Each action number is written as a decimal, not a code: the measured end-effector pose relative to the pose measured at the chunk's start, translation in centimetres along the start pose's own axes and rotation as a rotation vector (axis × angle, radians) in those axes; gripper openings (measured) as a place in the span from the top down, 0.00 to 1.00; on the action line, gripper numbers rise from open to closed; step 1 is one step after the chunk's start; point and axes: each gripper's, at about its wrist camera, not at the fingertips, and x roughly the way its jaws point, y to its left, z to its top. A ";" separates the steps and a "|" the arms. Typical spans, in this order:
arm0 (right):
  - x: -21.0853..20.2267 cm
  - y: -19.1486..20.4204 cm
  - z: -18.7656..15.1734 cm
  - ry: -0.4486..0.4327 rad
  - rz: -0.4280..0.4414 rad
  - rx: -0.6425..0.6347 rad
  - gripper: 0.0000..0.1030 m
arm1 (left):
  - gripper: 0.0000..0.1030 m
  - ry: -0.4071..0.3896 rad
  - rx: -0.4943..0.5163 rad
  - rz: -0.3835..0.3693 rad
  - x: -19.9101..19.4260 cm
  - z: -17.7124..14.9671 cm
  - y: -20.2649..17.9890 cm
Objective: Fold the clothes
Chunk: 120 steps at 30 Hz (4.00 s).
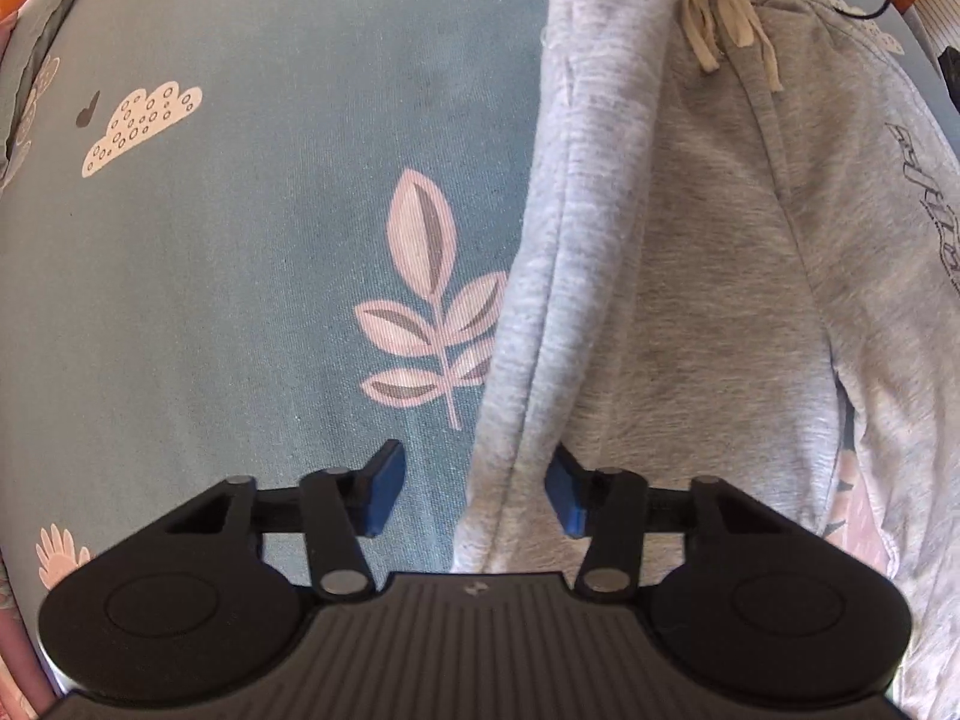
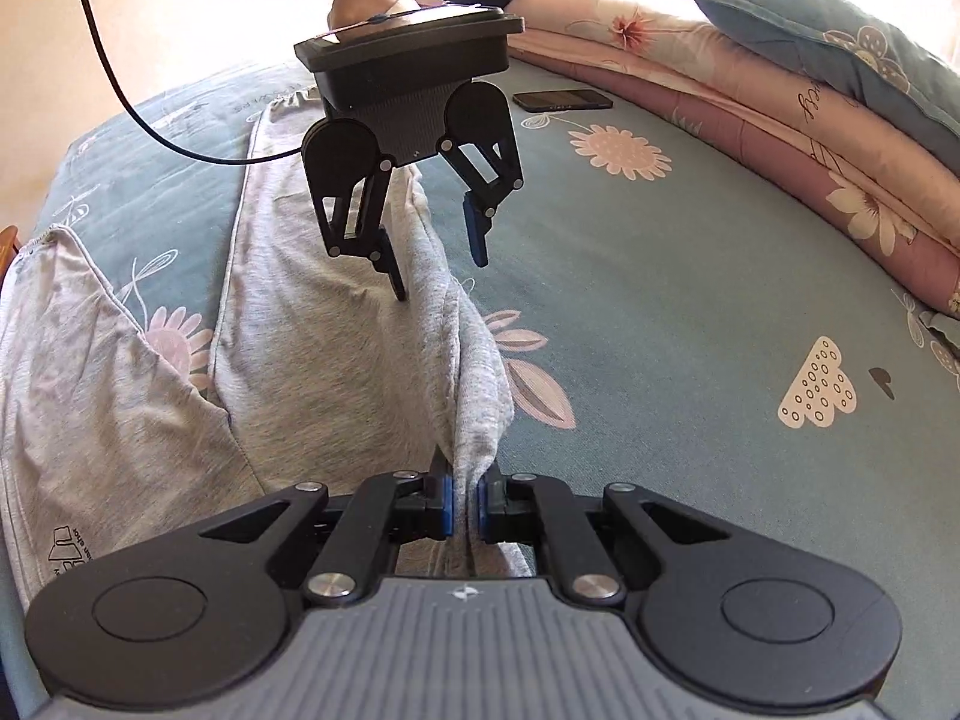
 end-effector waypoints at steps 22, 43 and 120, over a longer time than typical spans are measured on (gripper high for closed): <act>-1.1 2.6 -0.4 0.035 -0.053 -0.070 0.91 | 0.95 -0.002 -0.052 -0.064 -3.4 -2.4 -3.3; -3.5 15.8 -6.3 0.218 -0.059 -0.365 0.91 | 0.95 -0.020 0.129 -0.322 -5.9 -1.2 -19.1; -8.7 14.3 -23.2 -0.062 -0.450 1.382 0.85 | 0.85 0.010 0.059 -0.398 3.8 6.6 -29.2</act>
